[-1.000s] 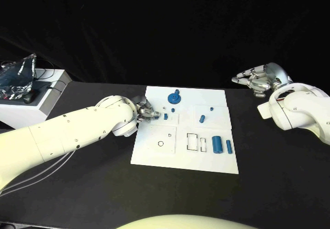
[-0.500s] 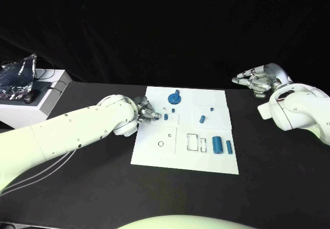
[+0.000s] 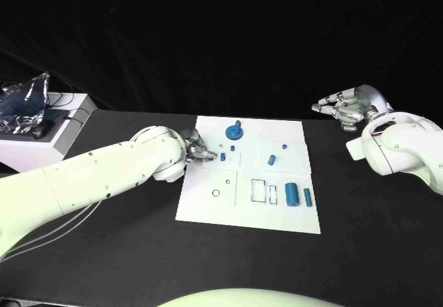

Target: Assemble the parts on the task board

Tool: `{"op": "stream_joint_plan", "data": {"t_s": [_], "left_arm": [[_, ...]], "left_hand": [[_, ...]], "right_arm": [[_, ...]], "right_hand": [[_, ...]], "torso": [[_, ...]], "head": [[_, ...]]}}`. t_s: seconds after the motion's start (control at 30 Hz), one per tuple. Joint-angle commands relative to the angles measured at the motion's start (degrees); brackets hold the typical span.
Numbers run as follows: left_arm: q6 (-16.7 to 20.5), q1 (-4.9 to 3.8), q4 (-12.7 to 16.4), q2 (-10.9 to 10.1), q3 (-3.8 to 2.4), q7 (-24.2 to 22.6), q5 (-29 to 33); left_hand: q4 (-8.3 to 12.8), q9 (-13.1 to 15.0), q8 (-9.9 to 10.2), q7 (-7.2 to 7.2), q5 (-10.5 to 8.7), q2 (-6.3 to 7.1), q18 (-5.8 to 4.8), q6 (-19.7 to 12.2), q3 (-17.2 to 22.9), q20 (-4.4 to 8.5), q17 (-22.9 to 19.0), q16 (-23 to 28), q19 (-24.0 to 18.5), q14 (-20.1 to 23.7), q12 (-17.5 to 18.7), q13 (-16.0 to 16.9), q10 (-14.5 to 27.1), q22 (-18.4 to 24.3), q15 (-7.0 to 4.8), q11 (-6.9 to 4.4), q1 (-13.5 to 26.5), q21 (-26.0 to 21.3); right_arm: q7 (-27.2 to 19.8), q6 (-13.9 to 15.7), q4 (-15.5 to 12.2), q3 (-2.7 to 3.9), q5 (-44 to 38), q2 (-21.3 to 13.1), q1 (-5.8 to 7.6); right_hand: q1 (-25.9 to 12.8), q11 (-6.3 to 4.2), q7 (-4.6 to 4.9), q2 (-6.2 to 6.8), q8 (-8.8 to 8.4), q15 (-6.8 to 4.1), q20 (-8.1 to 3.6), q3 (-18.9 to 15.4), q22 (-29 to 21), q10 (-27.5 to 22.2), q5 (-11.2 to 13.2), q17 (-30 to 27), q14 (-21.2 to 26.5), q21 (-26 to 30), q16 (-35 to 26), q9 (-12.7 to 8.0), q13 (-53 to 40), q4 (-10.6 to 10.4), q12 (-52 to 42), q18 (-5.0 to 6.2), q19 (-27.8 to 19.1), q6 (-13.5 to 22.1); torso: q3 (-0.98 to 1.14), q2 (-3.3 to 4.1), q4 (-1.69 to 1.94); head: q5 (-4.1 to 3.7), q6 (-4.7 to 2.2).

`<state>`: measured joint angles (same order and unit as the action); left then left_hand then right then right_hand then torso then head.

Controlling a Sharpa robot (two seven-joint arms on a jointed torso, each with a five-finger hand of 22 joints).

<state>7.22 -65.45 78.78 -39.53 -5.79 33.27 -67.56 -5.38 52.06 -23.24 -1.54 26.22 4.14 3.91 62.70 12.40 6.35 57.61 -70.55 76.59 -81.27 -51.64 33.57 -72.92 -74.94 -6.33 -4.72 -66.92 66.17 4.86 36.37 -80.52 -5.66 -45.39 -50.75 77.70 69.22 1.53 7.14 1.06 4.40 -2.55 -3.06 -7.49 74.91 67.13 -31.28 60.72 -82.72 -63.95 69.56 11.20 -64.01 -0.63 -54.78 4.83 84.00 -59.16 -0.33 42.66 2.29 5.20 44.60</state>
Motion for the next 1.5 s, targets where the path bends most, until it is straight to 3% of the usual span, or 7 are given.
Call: {"op": "stream_joint_plan", "data": {"t_s": [0.03,0.3,0.57,0.7,0.87,1.07,1.5], "left_arm": [[-1.8,0.34,-0.2,0.1,0.29,1.4,-0.8],[-1.4,0.35,-0.1,0.0,0.29,1.3,-1.1],[-0.9,0.35,0.0,-0.1,0.27,1.1,-1.1],[-0.6,0.36,0.1,-0.2,0.26,0.9,-1.0],[-0.4,0.35,0.1,-0.2,0.27,0.5,-0.8],[0.3,0.35,0.3,-0.3,0.27,0.0,-0.6],[2.6,0.37,1.3,-0.7,0.26,-1.1,-0.7]], "left_hand": [[-0.9,2.4,0.4,-0.11,-0.03,0.1,-0.92,0.1,-1.4,0.29,0.0,-0.2,0.0,0.0,-0.2,-0.1,-0.1,-5.5,-0.51,-0.2,-0.2,0.2],[-4.3,2.9,0.1,-0.2,0.41,1.25,-0.92,0.1,0.8,0.33,0.1,-0.3,0.0,0.0,-0.4,-0.3,0.0,-5.4,-0.55,-0.24,2.5,0.1],[-4.8,3.3,-0.2,-0.17,0.43,0.9,-0.91,-0.1,2.7,0.3,0.3,-0.5,0.1,0.0,-0.6,-0.5,-0.1,-5.5,-0.59,-0.26,4.0,0.2],[-1.6,3.6,-0.4,0.21,0.34,1.37,-0.88,-0.6,12.0,0.22,0.2,-0.5,0.0,0.0,-0.5,-0.7,0.0,-5.5,-0.6,-0.23,4.7,0.3],[5.7,4.6,-1.2,0.48,0.17,0.86,-0.72,-1.2,24.1,0.1,0.0,-0.3,0.0,0.0,-0.4,-0.9,0.0,-5.6,-0.38,-0.14,9.4,0.4],[7.3,4.7,-1.4,0.45,0.19,0.18,-0.7,-1.3,25.4,0.03,-0.1,-0.4,0.0,0.0,-0.5,-1.1,-0.1,-5.7,-0.41,-0.08,10.4,0.5],[7.9,4.7,-1.4,0.52,0.04,-0.53,-0.64,-1.3,26.2,-0.08,0.0,-0.5,0.0,0.0,-0.5,-1.1,0.0,-5.7,-0.36,-0.07,10.6,0.6]], "right_arm": [[-0.5,0.0,-0.1,0.02,-0.6,-0.1,-0.02],[-0.5,0.0,0.0,0.02,-0.6,-0.1,-0.02],[-0.6,0.0,0.0,0.02,-0.6,0.0,-0.03],[-0.6,0.0,-0.1,0.02,-0.6,0.0,-0.04],[-0.6,-0.1,-0.1,0.02,-0.6,0.0,-0.04],[-0.6,-0.1,-0.1,0.02,-0.6,-0.1,-0.04],[-0.6,-0.1,-0.1,0.02,-0.6,-0.2,-0.04]], "right_hand": [[0.0,-0.15,0.3,-0.27,-0.36,-0.21,-0.44,0.0,8.6,-0.2,-0.2,0.0,0.0,0.2,-0.3,-0.1,0.0,0.1,0.3,0.28,2.3,-0.1],[0.0,-0.15,0.3,-0.27,-0.36,-0.21,-0.44,0.0,8.6,-0.2,-0.2,0.0,0.0,0.2,-0.3,-0.1,0.0,0.1,0.3,0.28,2.3,-0.1],[0.0,-0.15,0.3,-0.27,-0.36,-0.21,-0.44,0.0,8.6,-0.2,-0.2,0.0,0.0,0.2,-0.3,-0.1,0.0,0.1,0.3,0.28,2.3,-0.1],[0.0,-0.15,0.3,-0.27,-0.36,-0.21,-0.44,0.0,8.6,-0.2,-0.2,0.0,0.0,0.2,-0.3,-0.1,0.0,0.1,0.3,0.28,2.3,-0.1],[0.0,-0.15,0.3,-0.27,-0.36,-0.21,-0.44,0.0,8.6,-0.2,-0.2,0.0,0.0,0.2,-0.3,-0.1,0.0,0.1,0.3,0.28,2.3,-0.1],[0.0,-0.15,0.3,-0.27,-0.36,-0.21,-0.44,0.0,8.6,-0.2,-0.2,0.0,0.0,0.2,-0.3,-0.1,0.0,0.1,0.3,0.28,2.3,-0.1],[0.0,-0.15,0.3,-0.27,-0.36,-0.21,-0.44,0.0,8.6,-0.2,-0.2,0.0,0.0,0.2,-0.3,-0.1,0.0,0.1,0.3,0.28,2.3,-0.1]], "torso": [[-0.01,0.0,0.0],[-0.05,0.0,0.06],[-0.07,0.02,0.01],[-0.05,0.03,0.03],[-0.05,-0.01,0.05],[-0.02,0.01,0.05],[-0.03,0.03,0.0]], "head": [[0.01,-0.1],[0.08,-0.13],[0.13,-0.05],[0.15,-0.08],[0.16,0.05],[0.12,0.12],[0.05,0.23]]}}
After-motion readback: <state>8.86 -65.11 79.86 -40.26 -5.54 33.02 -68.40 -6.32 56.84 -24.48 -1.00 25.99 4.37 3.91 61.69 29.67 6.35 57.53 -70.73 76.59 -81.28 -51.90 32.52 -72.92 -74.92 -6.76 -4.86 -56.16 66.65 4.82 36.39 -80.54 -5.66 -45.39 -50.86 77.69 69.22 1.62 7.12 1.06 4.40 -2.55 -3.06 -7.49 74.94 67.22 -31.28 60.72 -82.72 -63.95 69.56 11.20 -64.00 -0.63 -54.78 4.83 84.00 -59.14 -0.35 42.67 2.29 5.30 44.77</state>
